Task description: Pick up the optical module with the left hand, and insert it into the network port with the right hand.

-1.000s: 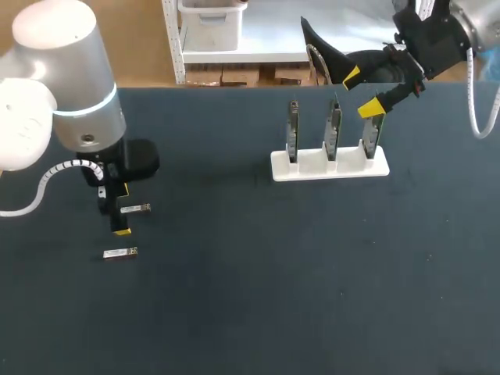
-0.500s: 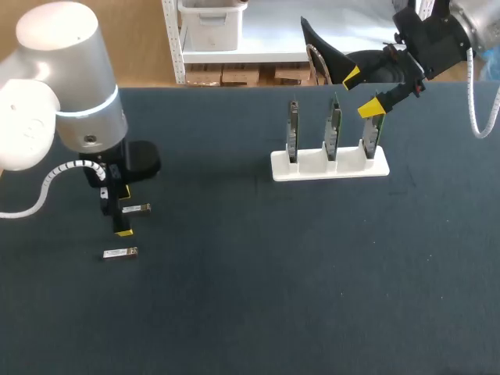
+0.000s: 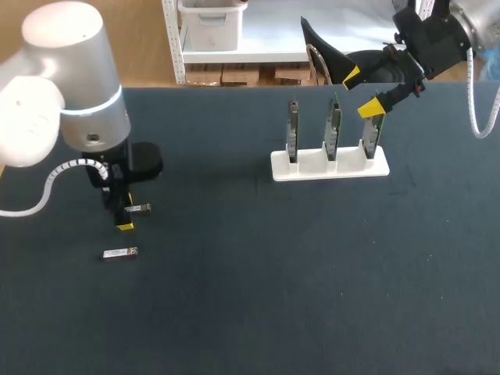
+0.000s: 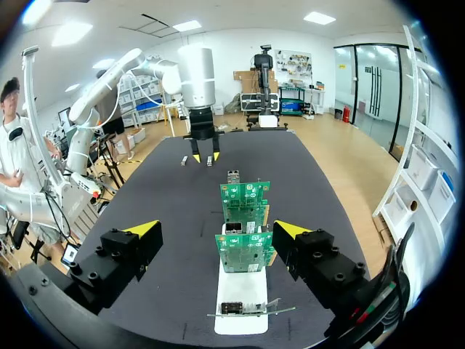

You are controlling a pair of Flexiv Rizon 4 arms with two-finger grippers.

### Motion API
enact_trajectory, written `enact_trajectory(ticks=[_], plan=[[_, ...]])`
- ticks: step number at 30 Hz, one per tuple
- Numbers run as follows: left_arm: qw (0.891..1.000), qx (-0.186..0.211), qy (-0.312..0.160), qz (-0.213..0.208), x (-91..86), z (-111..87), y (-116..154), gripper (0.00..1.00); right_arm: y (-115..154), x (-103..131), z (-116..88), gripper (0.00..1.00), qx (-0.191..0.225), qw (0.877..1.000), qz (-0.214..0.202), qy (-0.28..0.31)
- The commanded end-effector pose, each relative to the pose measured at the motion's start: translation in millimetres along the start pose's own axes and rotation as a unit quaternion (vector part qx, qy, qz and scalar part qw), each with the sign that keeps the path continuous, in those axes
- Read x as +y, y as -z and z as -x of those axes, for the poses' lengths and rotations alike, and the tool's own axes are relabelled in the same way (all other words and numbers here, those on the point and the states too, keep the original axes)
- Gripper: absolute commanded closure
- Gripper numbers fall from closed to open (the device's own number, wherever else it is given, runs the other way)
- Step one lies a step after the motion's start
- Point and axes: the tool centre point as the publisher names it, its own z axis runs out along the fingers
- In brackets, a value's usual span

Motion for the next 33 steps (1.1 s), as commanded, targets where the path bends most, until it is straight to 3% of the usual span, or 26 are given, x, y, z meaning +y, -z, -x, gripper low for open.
enact_trajectory(ticks=[1,16,23,28,33], plan=[[1.0,0.002,-0.002,-0.004,2.4,2.0,-0.1,1.0,-0.1,-1.4,-0.2,0.0,0.0,1.0,0.001,0.0],[1.0,-0.009,0.0,0.001,3.9,11.3,6.0,1.0,-0.1,-1.4,-0.2,0.0,0.0,1.0,0.001,0.0],[0.992,-0.104,0.057,0.032,27.0,33.4,31.0,1.0,-0.1,-1.4,-0.2,0.0,0.0,1.0,0.001,0.0],[0.97,-0.212,0.099,0.063,56.7,59.7,60.4,1.0,-0.1,-1.4,-0.2,0.0,0.0,1.0,0.001,0.0],[0.93,-0.329,0.135,0.091,89.4,95.4,102.6,1.0,-0.1,-1.4,-0.2,0.0,0.0,1.0,0.001,0.0]])
